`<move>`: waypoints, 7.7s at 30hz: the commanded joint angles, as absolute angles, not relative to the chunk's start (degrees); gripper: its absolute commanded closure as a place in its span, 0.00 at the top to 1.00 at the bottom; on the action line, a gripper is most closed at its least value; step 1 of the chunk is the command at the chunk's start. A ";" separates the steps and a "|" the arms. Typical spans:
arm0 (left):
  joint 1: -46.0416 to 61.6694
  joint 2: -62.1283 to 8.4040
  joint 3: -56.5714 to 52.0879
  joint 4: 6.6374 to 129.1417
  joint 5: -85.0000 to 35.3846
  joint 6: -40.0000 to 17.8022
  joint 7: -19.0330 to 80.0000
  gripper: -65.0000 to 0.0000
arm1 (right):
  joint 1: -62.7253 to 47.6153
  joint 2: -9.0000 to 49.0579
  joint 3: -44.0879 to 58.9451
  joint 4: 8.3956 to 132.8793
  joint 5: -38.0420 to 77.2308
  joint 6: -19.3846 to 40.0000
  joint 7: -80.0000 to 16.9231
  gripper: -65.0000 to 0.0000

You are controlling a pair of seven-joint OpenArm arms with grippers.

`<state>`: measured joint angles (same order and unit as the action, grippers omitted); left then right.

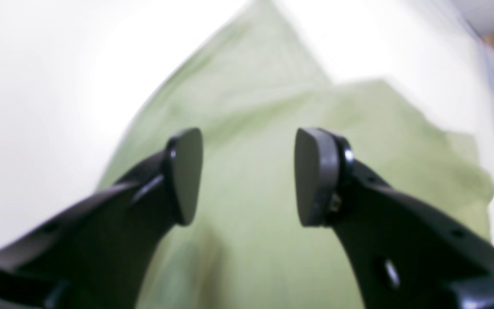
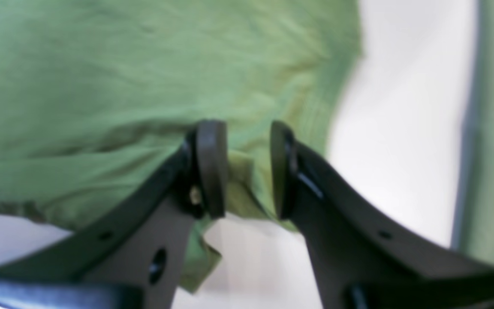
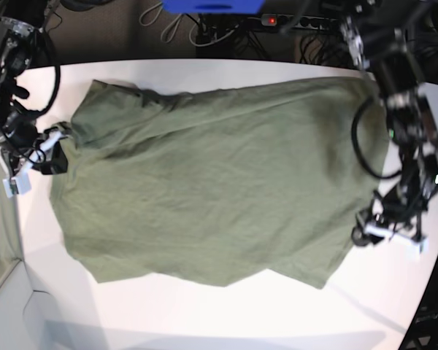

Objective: Layout the t-shirt on the table in an organized manner, then fold the t-shirt properly
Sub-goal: 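Drag the held corners with both grippers to straighten the shirt, then pull the shirt's side edge with the right gripper while left holds, then release the right gripper and move it along the shirt's side edge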

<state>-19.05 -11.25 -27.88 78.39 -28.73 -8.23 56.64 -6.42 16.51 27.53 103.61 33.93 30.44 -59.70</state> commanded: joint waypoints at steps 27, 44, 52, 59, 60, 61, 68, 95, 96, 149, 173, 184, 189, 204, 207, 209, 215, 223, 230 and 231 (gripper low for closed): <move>-39.43 -15.08 -12.88 11.82 -13.41 -7.69 3.30 0.00 | -8.57 20.79 28.35 100.44 33.71 30.81 -59.30 0.05; -28.88 -20.53 -23.25 17.80 -21.85 -8.40 6.11 0.00 | -6.55 21.14 25.45 100.44 33.80 30.81 -59.12 0.05; -21.93 -20.44 -23.08 45.67 -37.23 -8.04 19.91 0.00 | 11.30 22.55 11.91 90.68 33.71 30.90 -51.38 0.05; -21.67 -19.12 -22.64 51.38 -38.46 -7.87 20.26 0.00 | 30.90 20.35 -3.21 56.66 33.71 30.90 -40.13 0.05; -21.67 -19.03 -22.55 51.38 -38.46 -7.87 20.09 0.00 | 32.40 20.26 -4.53 52.35 33.71 30.90 -37.32 0.05; -21.67 -18.95 -22.55 51.30 -38.46 -7.96 19.91 0.00 | 33.80 20.18 -5.93 48.40 33.71 30.90 -34.42 0.05; -24.48 -18.77 -22.55 49.89 -37.67 -8.13 19.65 0.00 | 36.18 20.44 -11.30 31.34 33.71 30.81 -21.58 0.05; -33.10 -11.65 -22.99 8.66 0.84 -7.87 -12.00 0.00 | 1.80 32.31 -10.95 65.19 33.80 30.73 -27.21 0.05; -32.92 -11.82 -22.99 8.66 0.84 -7.87 -12.00 0.00 | 0.92 32.84 -10.86 65.71 33.80 30.81 -27.21 0.04; -39.60 -13.49 -22.55 17.63 -7.25 -8.57 -9.10 0.00 | 4.88 21.41 1.71 66.77 18.42 40.00 -32.13 0.05; -28.62 -13.58 -22.64 17.01 -7.60 -8.48 -9.36 0.00 | 4.26 16.40 17.10 93.23 -3.38 40.00 -41.36 0.09; -24.84 -15.08 -23.08 17.01 -7.78 -8.48 -9.36 0.00 | 21.93 10.15 17.10 70.37 -15.25 40.00 -41.80 0.61; -24.84 -15.08 -22.99 17.01 -7.78 -8.48 -9.36 0.00 | 29.14 9.71 17.19 61.49 -15.25 40.00 -41.80 0.66; -24.84 -14.90 -22.90 17.01 -7.78 -8.48 -9.36 0.00 | 31.96 8.75 17.27 48.13 -14.99 40.00 -33.89 0.50; -24.84 -14.90 -22.90 17.01 -7.78 -8.48 -9.36 0.00 | 31.16 8.22 17.19 48.31 -15.16 40.00 -33.80 0.23; -24.84 -14.90 -22.81 17.01 -7.78 -8.48 -9.36 0.00 | 31.08 8.04 17.19 48.48 -15.25 40.00 -33.71 0.01; -24.84 -14.73 -22.73 17.01 -7.78 -8.48 -9.36 0.00 | 31.52 8.04 17.19 53.32 -15.16 40.00 -33.71 0.00; -24.84 -14.73 -22.73 17.01 -7.78 -8.48 -9.36 0.00 | 28.35 5.76 15.96 75.91 -15.34 40.00 -34.24 0.00; -24.92 -14.73 -22.99 17.01 -7.87 -8.48 -9.36 0.00 | 13.05 6.90 1.89 88.22 -17.10 40.00 -33.71 0.00; -24.92 -14.73 -22.99 17.01 -7.87 -8.48 -9.36 0.00 | 11.30 7.16 -0.04 88.13 -18.24 40.00 -33.71 0.00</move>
<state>-26.02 -14.59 -23.00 18.06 -8.67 -10.72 -17.61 9.39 6.61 -0.54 86.89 -18.85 40.36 -35.03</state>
